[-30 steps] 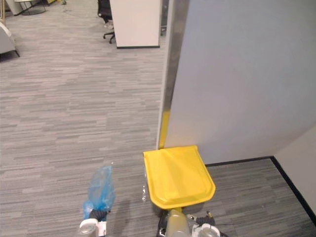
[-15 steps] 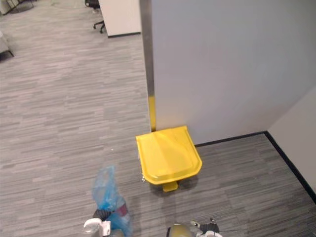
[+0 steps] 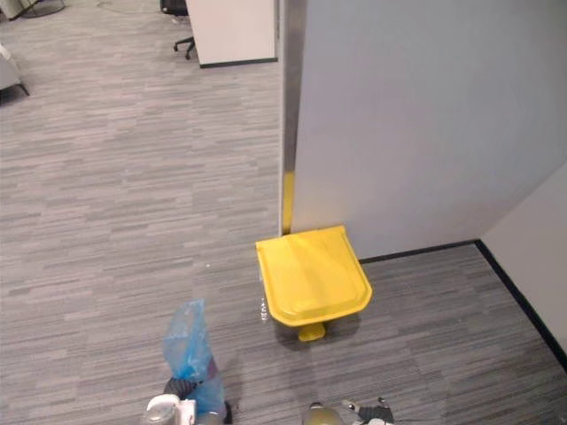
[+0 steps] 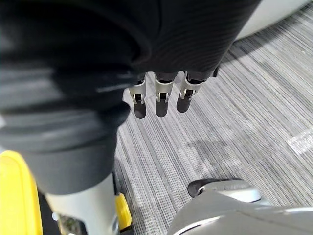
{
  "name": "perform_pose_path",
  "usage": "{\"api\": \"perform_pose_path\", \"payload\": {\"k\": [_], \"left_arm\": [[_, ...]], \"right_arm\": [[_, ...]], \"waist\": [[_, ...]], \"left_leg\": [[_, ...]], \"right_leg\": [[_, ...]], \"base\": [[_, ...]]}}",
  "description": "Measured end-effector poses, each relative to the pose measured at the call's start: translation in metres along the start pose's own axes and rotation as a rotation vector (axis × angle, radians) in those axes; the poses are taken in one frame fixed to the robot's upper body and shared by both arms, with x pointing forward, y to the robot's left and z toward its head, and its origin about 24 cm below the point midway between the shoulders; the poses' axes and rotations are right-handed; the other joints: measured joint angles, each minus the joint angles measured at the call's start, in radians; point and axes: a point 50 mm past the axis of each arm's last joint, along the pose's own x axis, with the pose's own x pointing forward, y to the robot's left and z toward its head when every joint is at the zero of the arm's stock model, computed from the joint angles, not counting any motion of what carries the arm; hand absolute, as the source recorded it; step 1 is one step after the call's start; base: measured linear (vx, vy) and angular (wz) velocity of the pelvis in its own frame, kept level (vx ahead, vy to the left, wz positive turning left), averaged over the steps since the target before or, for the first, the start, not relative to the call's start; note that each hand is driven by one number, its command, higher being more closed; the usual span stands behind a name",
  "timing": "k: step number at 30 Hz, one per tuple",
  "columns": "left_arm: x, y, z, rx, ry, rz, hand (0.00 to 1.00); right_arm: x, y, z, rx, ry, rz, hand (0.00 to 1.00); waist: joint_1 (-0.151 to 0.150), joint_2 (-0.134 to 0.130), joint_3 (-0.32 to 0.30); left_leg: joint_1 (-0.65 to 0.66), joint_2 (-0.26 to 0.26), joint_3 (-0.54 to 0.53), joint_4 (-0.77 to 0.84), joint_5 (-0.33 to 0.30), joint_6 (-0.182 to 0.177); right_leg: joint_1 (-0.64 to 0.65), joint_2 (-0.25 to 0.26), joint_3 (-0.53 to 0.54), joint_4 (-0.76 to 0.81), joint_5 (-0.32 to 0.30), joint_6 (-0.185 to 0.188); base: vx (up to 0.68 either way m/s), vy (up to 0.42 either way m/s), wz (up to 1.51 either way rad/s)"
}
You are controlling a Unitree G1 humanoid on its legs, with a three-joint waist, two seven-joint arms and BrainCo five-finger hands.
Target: Gather rubbish on tea table into small bin, then transfer packed bag to large trash can.
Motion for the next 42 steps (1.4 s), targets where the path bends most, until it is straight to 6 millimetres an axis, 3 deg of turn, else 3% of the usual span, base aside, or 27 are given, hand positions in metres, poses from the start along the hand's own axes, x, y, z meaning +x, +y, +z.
{"api": "perform_pose_path", "payload": {"k": [10,13,14,15,16,17,19,20,21,22,24,26,27,28,29,31,33,37,40,42], "left_arm": [[-0.001,0.004,-0.007,0.006,0.025,0.008,1.0],[0.0,0.009,-0.004,0.011,0.014,0.019,1.0],[0.0,0.013,-0.002,0.016,0.007,0.024,1.0],[0.0,0.011,0.002,0.013,-0.012,0.019,1.0],[0.001,0.009,0.004,-0.002,-0.02,0.02,1.0],[0.0,0.012,0.003,-0.012,-0.017,0.03,1.0],[0.0,0.015,0.004,-0.024,-0.019,0.042,1.0],[0.0,0.018,0.003,-0.033,-0.017,0.056,1.0],[0.0,0.021,0.003,-0.043,-0.013,0.068,1.0],[0.002,0.02,0.007,-0.04,-0.017,0.066,1.0],[0.004,0.018,0.013,-0.038,-0.028,0.058,1.0],[0.008,0.006,0.026,-0.04,-0.059,0.033,1.0],[0.007,-0.003,0.027,-0.054,-0.058,0.015,1.0],[0.008,-0.008,0.03,-0.05,-0.067,0.004,1.0],[0.008,-0.019,0.033,-0.054,-0.075,-0.024,1.0],[0.007,-0.023,0.034,-0.062,-0.084,-0.035,1.0],[0.007,-0.024,0.037,-0.072,-0.091,-0.033,1.0],[0.008,-0.023,0.04,-0.109,-0.096,-0.025,1.0],[0.008,-0.03,0.043,-0.1,-0.103,-0.049,1.0],[0.007,-0.031,0.041,-0.09,-0.097,-0.055,1.0]], "right_arm": [[0.0,0.013,0.008,0.007,-0.012,0.029,0.0],[-0.001,0.022,0.01,0.013,-0.007,0.05,0.0],[-0.001,0.023,0.009,0.018,-0.007,0.053,0.0],[-0.001,0.017,0.005,0.018,0.0,0.04,0.0],[-0.001,0.014,0.008,0.036,-0.016,0.03,0.0],[-0.001,0.014,0.009,0.041,-0.022,0.029,0.0],[-0.003,0.014,0.008,0.052,-0.029,0.028,0.0],[-0.003,0.014,0.007,0.054,-0.027,0.027,0.0],[-0.004,0.015,0.006,0.061,-0.024,0.027,0.0],[-0.004,0.016,0.005,0.079,-0.018,0.024,0.0],[-0.004,0.017,0.004,0.095,-0.013,0.022,0.0],[-0.004,0.015,0.005,0.102,-0.013,0.014,0.0],[-0.004,0.011,0.003,0.1,-0.009,0.005,0.0],[-0.004,0.008,0.004,0.095,-0.016,-0.003,0.0],[-0.002,0.001,0.011,0.071,-0.042,-0.019,0.0],[-0.003,0.0,0.014,0.075,-0.059,-0.027,0.0],[-0.002,-0.002,0.017,0.098,-0.065,-0.04,0.0],[-0.003,0.002,0.018,0.092,-0.072,-0.029,0.0],[-0.003,0.005,0.024,0.055,-0.095,-0.016,0.0],[-0.004,0.01,0.027,0.027,-0.11,0.002,0.0]], "waist": [[-0.003,-0.019,0.003],[0.003,-0.045,0.018],[0.001,-0.071,0.029],[-0.004,-0.066,0.03],[0.008,-0.064,0.045],[0.006,-0.065,0.047],[-0.001,-0.069,0.057],[0.007,-0.079,0.063],[0.022,-0.085,0.067],[0.029,-0.087,0.068],[0.03,-0.091,0.074],[0.033,-0.08,0.108],[0.036,-0.064,0.117],[0.037,-0.047,0.129],[0.035,-0.016,0.148],[0.037,-0.016,0.148],[0.047,-0.009,0.149],[0.047,-0.008,0.15],[0.048,-0.016,0.145],[0.049,-0.029,0.134]], "left_leg": [[0.035,-0.006,-0.007,-0.012,-0.004,0.0],[0.023,-0.016,0.0,0.07,-0.069,0.015],[0.005,-0.035,0.002,0.145,-0.118,0.037],[-0.024,-0.036,-0.018,0.229,-0.18,0.042],[-0.022,-0.035,-0.021,0.292,-0.229,0.038],[-0.018,-0.034,-0.027,0.304,-0.239,0.042],[0.01,-0.019,-0.047,0.307,-0.25,0.052],[0.031,-0.001,-0.05,0.314,-0.254,0.059],[0.047,0.02,-0.053,0.326,-0.269,0.056],[0.055,0.041,-0.052,0.341,-0.291,0.044],[0.058,0.044,-0.052,0.358,-0.312,0.04],[0.062,0.053,-0.051,0.439,-0.377,0.031],[0.077,0.056,-0.059,0.498,-0.431,0.018],[0.086,0.066,-0.066,0.531,-0.45,0.005],[0.085,0.08,-0.065,0.568,-0.447,0.023],[0.086,0.073,-0.066,0.568,-0.441,0.033],[0.082,0.098,-0.066,0.586,-0.442,0.033],[0.067,0.139,-0.066,0.542,-0.444,0.029],[0.059,0.158,-0.07,0.484,-0.467,-0.038],[0.026,0.165,-0.079,0.482,-0.465,-0.042]], "right_leg": [[0.057,0.001,-0.004,-0.052,0.023,0.0],[0.045,-0.024,0.001,0.01,-0.013,0.015],[0.034,-0.061,-0.003,0.069,-0.052,0.041],[0.024,-0.082,-0.006,0.171,-0.073,0.063],[-0.059,-0.104,-0.008,0.389,-0.043,0.053],[-0.088,-0.112,-0.012,0.461,-0.008,0.054],[-0.193,-0.125,-0.025,0.655,0.131,0.036],[-0.218,-0.118,-0.049,0.689,0.084,0.023],[-0.242,-0.1,-0.098,0.654,0.02,-0.002],[-0.259,-0.068,-0.151,0.466,0.021,0.015],[-0.266,-0.053,-0.169,0.309,0.051,0.025],[-0.259,-0.033,-0.167,0.101,0.104,0.033],[-0.197,-0.042,-0.158,0.095,0.061,0.048],[-0.188,-0.035,-0.156,0.114,0.063,0.03],[-0.204,-0.042,-0.16,0.209,-0.002,0.049],[-0.24,-0.06,-0.146,0.3,-0.04,0.04],[-0.268,-0.061,-0.162,0.377,-0.116,0.027],[-0.276,-0.04,-0.217,0.359,-0.118,0.024],[-0.295,-0.03,-0.227,0.352,-0.109,0.013],[-0.329,-0.02,-0.215,0.344,-0.093,-0.014]], "base": [[0.04,0.01,0.0],[-0.04,0.051,-0.1],[-0.05,0.112,0.21],[-0.09,0.128,0.25],[-0.07,0.103,0.26],[-0.07,0.093,0.2],[0.02,0.088,0.32],[0.15,0.062,0.12],[0.23,0.001,-0.11],[0.25,-0.027,-0.15],[0.19,-0.09,-0.04],[0.28,-0.183,0.16],[0.3,-0.194,0.24],[0.33,-0.192,0.27],[0.24,-0.126,0.2],[0.18,-0.152,0.26],[0.16,-0.179,0.04],[0.03,-0.157,0.09],[-0.08,-0.101,0.2],[-0.08,-0.124,-0.04]]}}
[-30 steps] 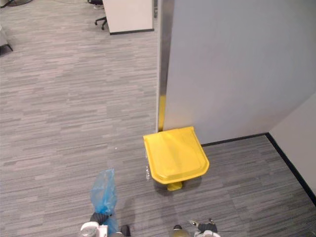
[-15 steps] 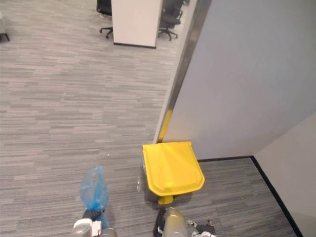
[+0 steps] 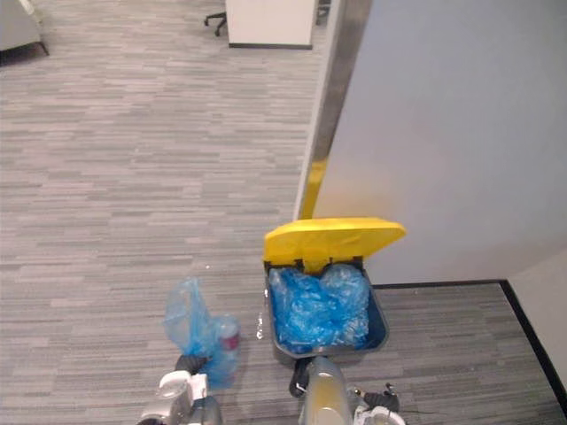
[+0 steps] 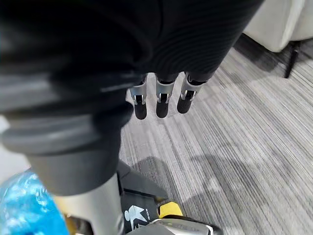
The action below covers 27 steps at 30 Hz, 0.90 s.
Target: Gather rubbish on tea table into small bin, then transfer packed bag to large trash can.
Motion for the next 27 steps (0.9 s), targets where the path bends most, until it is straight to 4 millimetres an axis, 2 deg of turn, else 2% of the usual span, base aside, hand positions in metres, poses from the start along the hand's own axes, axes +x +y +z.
{"api": "perform_pose_path", "payload": {"k": [2,5,6,7,8,9,10,12,13,14,15,16,17,18,20,21,24,27], "left_arm": [[0.001,0.004,0.004,0.011,-0.014,0.006,1.0],[0.003,0.006,0.023,0.057,-0.086,-0.003,1.0],[0.005,0.004,0.033,0.064,-0.118,-0.007,1.0],[0.006,0.003,0.045,0.062,-0.155,-0.002,1.0],[0.006,0.003,0.049,0.059,-0.172,0.001,1.0],[0.006,0.002,0.063,0.043,-0.224,0.006,1.0],[0.005,0.001,0.073,0.032,-0.261,0.009,1.0],[0.003,0.001,0.103,-0.012,-0.377,0.022,1.0],[0.002,0.002,0.109,-0.018,-0.404,0.024,1.0],[0.001,0.005,0.116,-0.031,-0.435,0.03,1.0],[0.0,0.015,0.124,-0.031,-0.462,0.057,1.0],[0.0,0.022,0.125,-0.031,-0.466,0.077,1.0],[-0.001,0.023,0.123,-0.042,-0.462,0.077,1.0],[-0.001,0.021,0.124,-0.041,-0.467,0.069,1.0],[-0.003,0.021,0.132,-0.032,-0.497,0.059,1.0],[-0.003,0.02,0.134,-0.026,-0.508,0.054,1.0],[-0.006,0.019,0.135,-0.021,-0.533,0.046,1.0],[-0.01,0.014,0.141,0.009,-0.564,0.016,1.0]], "right_arm": [[0.0,0.005,0.007,-0.037,-0.028,0.021,0.0],[0.0,0.022,0.04,-0.157,-0.163,0.086,0.0],[-0.002,0.038,0.063,-0.186,-0.239,0.129,0.0],[-0.007,0.056,0.091,-0.216,-0.337,0.176,0.0],[-0.009,0.063,0.102,-0.226,-0.371,0.195,0.0],[-0.017,0.08,0.131,-0.251,-0.47,0.237,0.0],[-0.022,0.087,0.149,-0.257,-0.532,0.251,0.0],[-0.04,0.098,0.207,-0.271,-0.714,0.265,0.0],[-0.045,0.1,0.222,-0.277,-0.76,0.261,0.0],[-0.053,0.101,0.242,-0.286,-0.817,0.255,0.0],[-0.061,0.104,0.261,-0.287,-0.865,0.252,0.0],[-0.065,0.104,0.271,-0.294,-0.893,0.247,0.0],[-0.068,0.096,0.287,-0.307,-0.929,0.217,0.0],[-0.071,0.086,0.302,-0.315,-0.965,0.177,0.0],[-0.077,0.073,0.322,-0.318,-1.009,0.131,0.0],[-0.081,0.063,0.335,-0.321,-1.039,0.096,0.0],[-0.097,0.044,0.365,-0.311,-1.116,0.027,0.0],[-0.11,0.022,0.387,-0.298,-1.174,-0.05,0.0]], "waist": [[0.003,-0.009,-0.007],[0.009,-0.014,-0.011],[0.012,-0.012,-0.006],[0.016,-0.006,0.001],[0.017,-0.005,0.001],[0.028,-0.004,0.008],[0.036,-0.002,0.019],[0.055,0.004,0.066],[0.059,0.005,0.068],[0.068,-0.012,0.082],[0.072,-0.042,0.108],[0.071,-0.051,0.115],[0.071,-0.04,0.121],[0.075,-0.033,0.138],[0.08,-0.057,0.168],[0.081,-0.056,0.177],[0.08,-0.042,0.2],[0.078,-0.035,0.208]], "left_leg": [[-0.026,0.005,-0.02,-0.005,0.0,0.0],[-0.098,0.008,-0.048,-0.005,0.033,0.017],[-0.13,0.007,-0.055,0.003,0.064,0.014],[-0.159,0.009,-0.067,0.02,0.094,0.026],[-0.169,0.009,-0.069,0.024,0.104,0.035],[-0.195,0.009,-0.071,0.042,0.117,0.053],[-0.211,0.009,-0.072,0.052,0.121,0.06],[-0.253,0.01,-0.086,0.07,0.11,0.07],[-0.267,0.014,-0.098,0.054,0.087,0.061],[-0.291,0.012,-0.107,0.036,0.089,0.03],[-0.294,-0.007,-0.122,0.012,0.097,0.01],[-0.318,-0.019,-0.126,0.067,0.096,-0.002],[-0.362,-0.039,-0.103,0.165,0.084,0.029],[-0.364,-0.044,-0.084,0.179,0.034,0.049],[-0.378,-0.054,-0.08,0.181,0.035,0.045],[-0.393,-0.058,-0.086,0.182,0.036,0.044],[-0.399,-0.062,-0.11,0.178,0.037,0.043],[-0.396,-0.06,-0.13,0.151,0.051,0.015]], "right_leg": [[-0.022,0.013,-0.005,-0.012,0.006,-0.009],[-0.075,0.022,-0.03,-0.011,0.01,-0.003],[-0.091,0.019,-0.044,-0.014,0.012,-0.005],[-0.091,0.019,-0.062,-0.026,0.017,-0.016],[-0.091,0.018,-0.066,-0.031,0.018,-0.019],[-0.091,0.013,-0.083,-0.042,0.022,-0.028],[-0.091,0.01,-0.091,-0.047,0.023,-0.029],[-0.097,0.004,-0.107,-0.053,0.024,-0.027],[-0.112,0.009,-0.106,-0.057,0.029,-0.021],[-0.129,0.021,-0.087,-0.081,0.049,-0.019],[-0.131,0.033,-0.061,-0.131,0.081,-0.021],[-0.133,0.034,-0.058,-0.157,0.098,-0.021],[-0.138,0.042,-0.067,-0.185,0.128,-0.02],[-0.143,0.053,-0.061,-0.185,0.151,-0.016],[-0.153,0.05,-0.038,-0.198,0.182,-0.025],[-0.154,0.052,-0.038,-0.221,0.198,-0.026],[-0.155,0.06,-0.043,-0.226,0.199,-0.03],[-0.157,0.064,-0.06,-0.216,0.178,-0.045]], "base": [[-0.01,-0.107,0.02],[0.02,-0.12,0.16],[0.02,-0.193,0.32],[0.01,-0.189,0.35],[-0.02,-0.17,0.42],[-0.04,-0.093,0.32],[-0.07,-0.092,0.41],[-0.13,-0.063,0.38],[-0.18,-0.049,0.35],[-0.19,-0.046,0.32],[-0.18,-0.03,0.27],[-0.18,-0.001,0.1],[-0.19,0.061,-0.06],[-0.18,0.066,-0.09],[-0.17,0.032,0.01],[-0.14,0.01,0.08],[-0.05,0.005,0.06],[0.03,-0.043,0.15]]}}
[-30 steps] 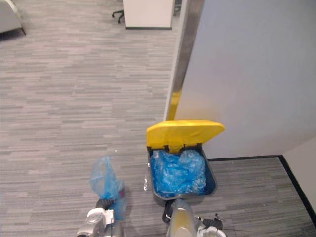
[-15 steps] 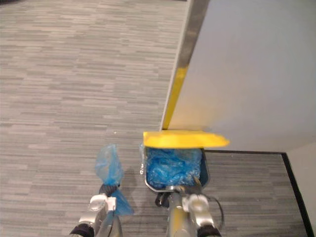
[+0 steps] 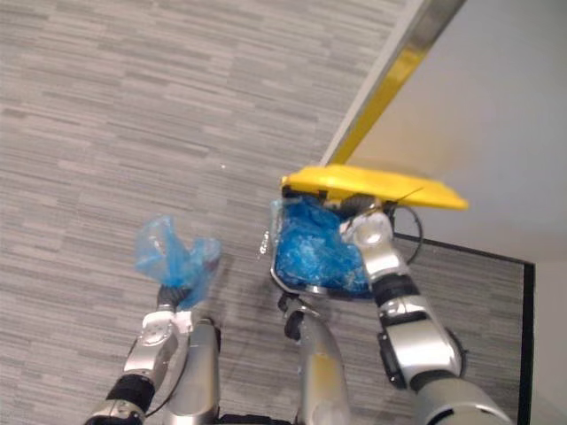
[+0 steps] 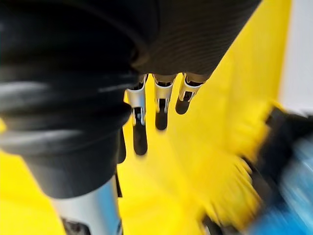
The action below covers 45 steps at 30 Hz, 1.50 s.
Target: Gather rubbish on tea table into small bin, then transfer packed bag to large trash can.
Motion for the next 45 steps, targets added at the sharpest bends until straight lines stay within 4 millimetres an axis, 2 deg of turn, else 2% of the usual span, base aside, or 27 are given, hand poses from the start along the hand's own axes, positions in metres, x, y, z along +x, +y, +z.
{"api": "perform_pose_path", "payload": {"k": [1,4,8,14,17,25,30,31,34,38,40,45], "left_arm": [[-0.001,-0.004,0.001,0.003,-0.005,-0.02,1.0],[-0.004,-0.015,0.005,0.013,-0.033,-0.067,1.0],[-0.006,-0.025,0.018,-0.003,-0.089,-0.115,1.0],[-0.012,-0.041,0.048,-0.027,-0.218,-0.236,1.0],[-0.019,-0.053,0.063,-0.064,-0.287,-0.32,1.0],[-0.045,-0.093,0.099,-0.119,-0.441,-0.55,1.0],[-0.048,-0.122,0.153,-0.107,-0.627,-0.647,1.0],[-0.049,-0.129,0.173,-0.103,-0.695,-0.646,1.0],[-0.054,-0.139,0.194,-0.104,-0.773,-0.667,1.0],[-0.058,-0.146,0.201,-0.106,-0.798,-0.68,1.0],[-0.056,-0.149,0.202,-0.104,-0.79,-0.682,1.0],[-0.035,-0.162,0.198,-0.01,-0.72,-0.671,1.0]], "right_arm": [[0.004,-0.008,0.005,0.004,-0.013,-0.024,0.0],[0.006,-0.013,0.008,0.022,-0.017,-0.036,0.0],[0.006,-0.014,0.008,0.027,-0.015,-0.037,0.0],[0.005,-0.013,0.003,0.023,0.006,-0.032,0.0],[0.005,-0.012,-0.002,0.012,0.029,-0.026,0.0],[0.006,-0.011,0.001,0.01,0.021,-0.011,0.0],[0.007,-0.005,0.006,-0.004,0.006,0.018,0.0],[0.007,-0.003,0.009,-0.006,-0.003,0.028,0.0],[0.008,0.001,0.016,0.007,-0.02,0.033,0.0],[0.009,0.005,0.024,0.021,-0.047,0.043,0.0],[0.008,0.007,0.033,0.028,-0.08,0.048,0.0],[0.007,0.009,0.058,0.034,-0.178,0.059,0.0]], "waist": [[-0.006,0.0,0.0],[-0.016,-0.001,0.0],[-0.023,-0.001,0.001],[-0.028,-0.001,0.0],[-0.029,-0.001,0.0],[-0.035,-0.001,-0.002],[-0.04,-0.001,-0.003],[-0.047,-0.001,-0.003],[-0.05,-0.001,-0.003],[-0.072,-0.002,-0.003],[-0.073,-0.002,-0.003],[-0.076,-0.006,-0.007]], "left_leg": [[0.006,0.004,0.0,-0.014,0.01,-0.018],[0.009,0.001,0.001,-0.019,0.017,-0.031],[0.02,-0.008,0.006,-0.024,0.017,-0.032],[0.046,-0.008,0.002,-0.017,0.016,-0.031],[0.051,-0.008,0.003,-0.017,0.016,-0.031],[0.076,-0.009,0.046,-0.018,0.016,-0.03],[0.089,-0.014,0.064,-0.021,0.016,-0.03],[0.089,-0.014,0.067,-0.021,0.016,-0.03],[0.089,-0.01,0.082,-0.024,0.016,-0.03],[0.089,-0.008,0.093,-0.028,0.017,-0.029],[0.089,-0.004,0.108,-0.033,0.017,-0.029],[0.058,0.002,0.148,-0.032,0.017,-0.029]], "right_leg": [[-0.003,-0.001,-0.005,0.02,-0.017,-0.003],[-0.025,-0.019,-0.005,0.081,-0.044,-0.003],[-0.029,-0.031,0.002,0.105,-0.055,0.0],[0.006,-0.03,-0.001,0.095,-0.063,0.012],[0.022,-0.024,-0.001,0.066,-0.051,0.015],[0.037,-0.007,0.035,0.029,-0.017,0.011],[0.037,-0.007,0.053,0.027,-0.008,0.005],[0.037,-0.005,0.056,0.022,-0.004,0.006],[0.037,0.006,0.066,0.0,0.011,0.004],[0.036,0.012,0.072,-0.014,0.02,-0.001],[0.032,0.022,0.083,-0.033,0.033,-0.003],[-0.015,0.038,0.11,-0.05,0.054,-0.013]], "base": [[0.06,-0.038,0.12],[0.06,-0.036,0.09],[0.04,-0.012,0.02],[0.0,-0.001,0.01],[-0.03,0.003,-0.02],[-0.02,0.011,-0.13],[-0.02,0.01,-0.09],[-0.02,0.006,-0.07],[-0.02,0.007,-0.13],[-0.01,0.01,-0.1],[-0.01,0.01,-0.2],[-0.02,-0.004,-0.2]]}}
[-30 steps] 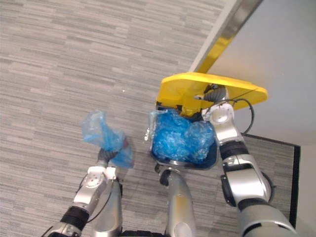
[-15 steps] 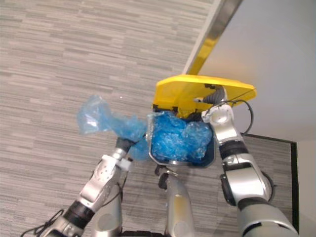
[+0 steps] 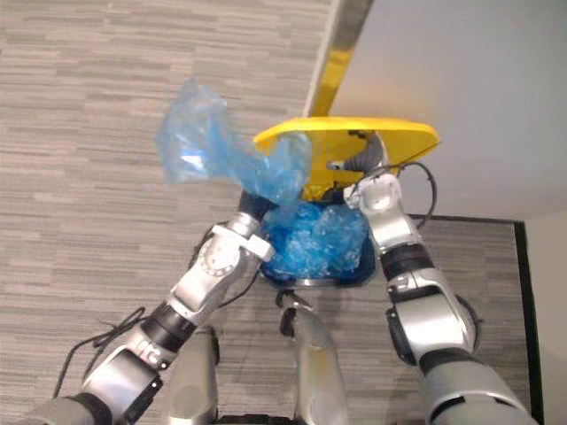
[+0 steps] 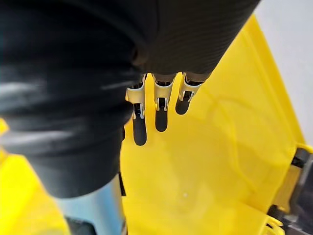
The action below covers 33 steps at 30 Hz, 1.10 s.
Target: Gather rubbish on tea table into small bin, then transfer packed bag to large trash can.
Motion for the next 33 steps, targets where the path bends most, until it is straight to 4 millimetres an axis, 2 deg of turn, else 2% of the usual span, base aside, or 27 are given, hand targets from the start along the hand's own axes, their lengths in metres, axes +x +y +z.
{"api": "perform_pose_path", "payload": {"k": [4,9,11,13,15,18,19,25,27,33], "left_arm": [[0.006,0.009,-0.021,0.074,0.109,0.019,1.0],[0.018,0.013,-0.028,0.165,0.169,0.01,1.0],[0.023,0.018,-0.032,0.234,0.206,0.011,1.0],[0.022,0.023,-0.039,0.282,0.249,0.018,1.0],[0.019,0.024,-0.049,0.307,0.301,0.022,1.0],[0.02,0.023,-0.051,0.318,0.32,0.038,1.0],[0.02,0.024,-0.052,0.318,0.329,0.048,0.0],[0.016,0.028,-0.064,0.443,0.4,0.071,0.0],[0.016,0.026,-0.065,0.468,0.405,0.062,0.0],[0.018,0.014,-0.066,0.476,0.402,0.032,0.0]], "right_arm": [[0.004,0.002,0.018,-0.01,-0.058,0.013,0.0],[0.009,0.006,0.034,0.002,-0.1,0.027,0.0],[0.009,0.004,0.048,0.023,-0.151,0.017,0.0],[0.011,0.003,0.067,0.053,-0.213,0.005,0.0],[0.011,0.004,0.074,0.084,-0.229,0.002,0.0],[0.008,0.01,0.087,0.13,-0.272,0.017,0.0],[0.007,0.014,0.09,0.145,-0.279,0.028,0.0],[-0.002,0.029,0.109,0.179,-0.357,0.077,0.0],[-0.004,0.033,0.113,0.175,-0.375,0.094,0.0],[-0.006,0.037,0.114,0.163,-0.381,0.114,0.0]], "waist": [[-0.011,0.0,0.0],[-0.017,0.0,0.0],[-0.025,-0.001,-0.001],[-0.03,-0.004,0.0],[-0.033,-0.006,0.0],[-0.046,-0.014,0.004],[-0.048,-0.017,0.004],[-0.059,-0.029,0.003],[-0.065,-0.029,0.003],[-0.072,-0.038,0.001]], "left_leg": [[-0.031,0.013,0.011,0.018,-0.002,-0.001],[-0.092,0.04,0.01,0.07,-0.018,-0.009],[-0.15,0.052,0.0,0.105,-0.026,-0.017],[-0.204,0.064,-0.002,0.131,-0.029,-0.022],[-0.219,0.076,-0.001,0.137,-0.029,-0.023],[-0.233,0.098,0.007,0.142,-0.029,-0.023],[-0.233,0.107,0.012,0.142,-0.029,-0.023],[-0.233,0.152,0.049,0.128,-0.028,-0.024],[-0.232,0.153,0.049,0.123,-0.028,-0.024],[-0.232,0.164,0.051,0.118,-0.028,-0.023]], "right_leg": [[-0.028,0.013,0.0,-0.008,0.01,-0.007],[-0.067,0.026,-0.005,-0.008,0.022,-0.01],[-0.105,0.031,-0.013,-0.009,0.03,0.0],[-0.144,0.038,-0.02,-0.013,0.039,0.014],[-0.158,0.043,-0.03,-0.015,0.039,0.014],[-0.166,0.054,-0.038,-0.018,0.037,0.011],[-0.166,0.058,-0.038,-0.02,0.037,0.011],[-0.178,0.08,-0.06,-0.032,0.036,0.009],[-0.18,0.082,-0.06,-0.033,0.035,0.009],[-0.18,0.086,-0.066,-0.034,0.034,0.008]], "base": [[-0.01,-0.027,-0.13],[-0.05,-0.05,-0.05],[-0.1,-0.096,0.0],[-0.07,-0.086,-0.08],[-0.02,-0.083,-0.04],[0.0,-0.127,0.0],[0.01,-0.129,-0.1],[0.04,-0.126,-0.1],[0.04,-0.106,-0.02],[0.03,-0.104,0.03]]}}
